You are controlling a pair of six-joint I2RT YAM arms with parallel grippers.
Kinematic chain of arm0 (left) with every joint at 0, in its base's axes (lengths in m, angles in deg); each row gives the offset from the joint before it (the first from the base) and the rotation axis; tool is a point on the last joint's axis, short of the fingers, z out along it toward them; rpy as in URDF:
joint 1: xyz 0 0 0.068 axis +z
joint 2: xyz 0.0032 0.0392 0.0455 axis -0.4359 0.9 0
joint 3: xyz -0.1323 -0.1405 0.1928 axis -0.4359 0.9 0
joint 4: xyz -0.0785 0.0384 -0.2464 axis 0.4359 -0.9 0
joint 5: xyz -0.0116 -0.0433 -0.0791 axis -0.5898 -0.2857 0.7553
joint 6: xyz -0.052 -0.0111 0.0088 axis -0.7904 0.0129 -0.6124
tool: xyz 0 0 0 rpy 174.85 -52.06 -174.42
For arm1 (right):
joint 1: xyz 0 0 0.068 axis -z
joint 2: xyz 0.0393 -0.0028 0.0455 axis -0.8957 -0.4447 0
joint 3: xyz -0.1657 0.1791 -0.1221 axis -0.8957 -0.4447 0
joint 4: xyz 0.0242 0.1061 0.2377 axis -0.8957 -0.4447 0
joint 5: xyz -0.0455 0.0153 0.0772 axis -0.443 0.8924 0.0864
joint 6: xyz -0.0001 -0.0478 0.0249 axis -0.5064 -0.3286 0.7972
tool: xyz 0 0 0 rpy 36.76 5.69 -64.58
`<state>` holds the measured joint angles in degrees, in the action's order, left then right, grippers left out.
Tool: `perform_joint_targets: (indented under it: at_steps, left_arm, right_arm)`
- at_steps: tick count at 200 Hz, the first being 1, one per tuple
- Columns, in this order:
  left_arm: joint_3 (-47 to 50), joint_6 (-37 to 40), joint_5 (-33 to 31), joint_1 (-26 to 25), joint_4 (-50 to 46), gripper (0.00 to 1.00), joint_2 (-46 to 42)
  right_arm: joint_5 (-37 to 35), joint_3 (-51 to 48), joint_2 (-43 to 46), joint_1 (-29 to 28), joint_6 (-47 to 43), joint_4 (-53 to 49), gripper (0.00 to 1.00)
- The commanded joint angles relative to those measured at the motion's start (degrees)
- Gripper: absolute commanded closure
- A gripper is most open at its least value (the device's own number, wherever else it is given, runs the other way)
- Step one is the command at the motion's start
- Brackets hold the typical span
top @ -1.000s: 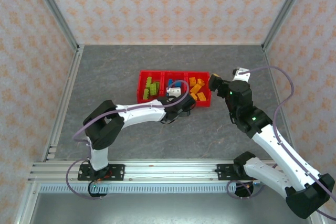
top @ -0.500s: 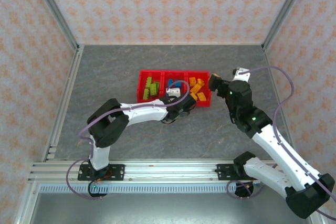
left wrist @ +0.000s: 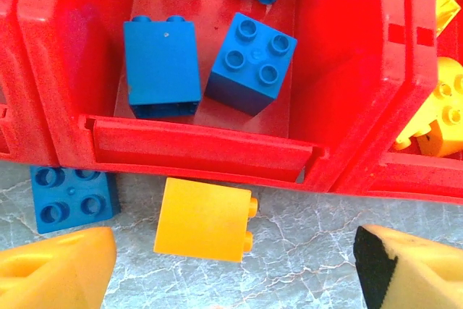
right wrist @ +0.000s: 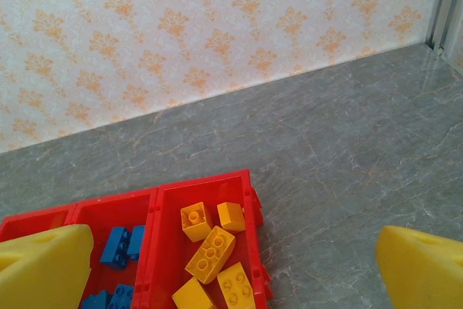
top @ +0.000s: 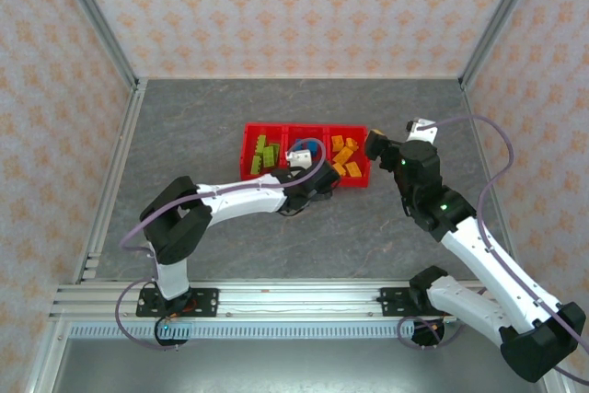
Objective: Sort the legos into containers by color
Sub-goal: Pick up the lego from the center of the table.
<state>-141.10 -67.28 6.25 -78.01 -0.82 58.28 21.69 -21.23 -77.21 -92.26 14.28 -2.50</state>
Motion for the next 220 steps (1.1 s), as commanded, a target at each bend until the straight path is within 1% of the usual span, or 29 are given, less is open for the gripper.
perform_joint_targets:
  at_steps: [1, 30, 43, 73, 99, 114, 126, 140, 153, 205, 220]
  left_arm:
    - [0.7, 0.5, -1.5, -0.6, -2.1, 0.13, 0.8]
    - [-2.1, 0.8, -2.1, -0.5, -4.6, 0.17, 3.8]
    - [-3.2, 1.0, -2.3, -0.5, -5.8, 0.19, 6.8]
    - [-5.7, 2.1, -1.5, -0.1, -7.4, 0.23, 10.7]
    - [-5.9, 2.6, -1.0, 0.0, -6.5, 0.28, 11.6]
    - [-5.7, 2.7, -0.9, 0.3, -6.1, 0.34, 11.7]
    - [-5.9, 2.6, -0.9, 0.7, -6.2, 0.34, 11.8]
    - [-5.8, 2.8, -1.0, 1.2, -6.0, 0.40, 12.0]
    - [-5.8, 3.0, -1.0, 1.4, -5.9, 0.43, 12.1]
    - [-5.9, 5.2, -0.7, 1.8, -4.3, 0.59, 11.0]
    - [-5.6, 5.8, -0.5, 1.6, -4.0, 0.67, 9.7]
  right_arm:
    - [0.1, 1.0, 0.0, 0.3, 0.6, 0.9, 0.00]
    - [-0.2, 1.2, 0.1, 0.3, 0.5, 0.5, 0.00]
    - [-0.4, 1.2, 0.4, 0.3, 0.5, 0.3, 0.00]
    - [-0.7, 0.9, 0.7, 0.3, 0.3, 0.1, 0.00]
    - [-0.8, 0.8, 0.8, 0.3, 0.3, 0.0, 0.00]
    - [-0.9, 0.7, 0.8, 0.3, 0.2, 0.1, 0.00]
    - [-0.8, 0.7, 0.7, 0.3, 0.2, 0.2, 0.00]
    - [-0.8, 0.7, 0.6, 0.3, 0.1, 0.3, 0.00]
    - [-0.8, 0.8, 0.6, 0.3, 0.1, 0.3, 0.00]
    - [-0.9, 0.8, 0.6, 0.3, 0.1, 0.2, 0.00]
    - [-1.0, 0.8, 0.6, 0.3, 0.1, 0.3, 0.00]
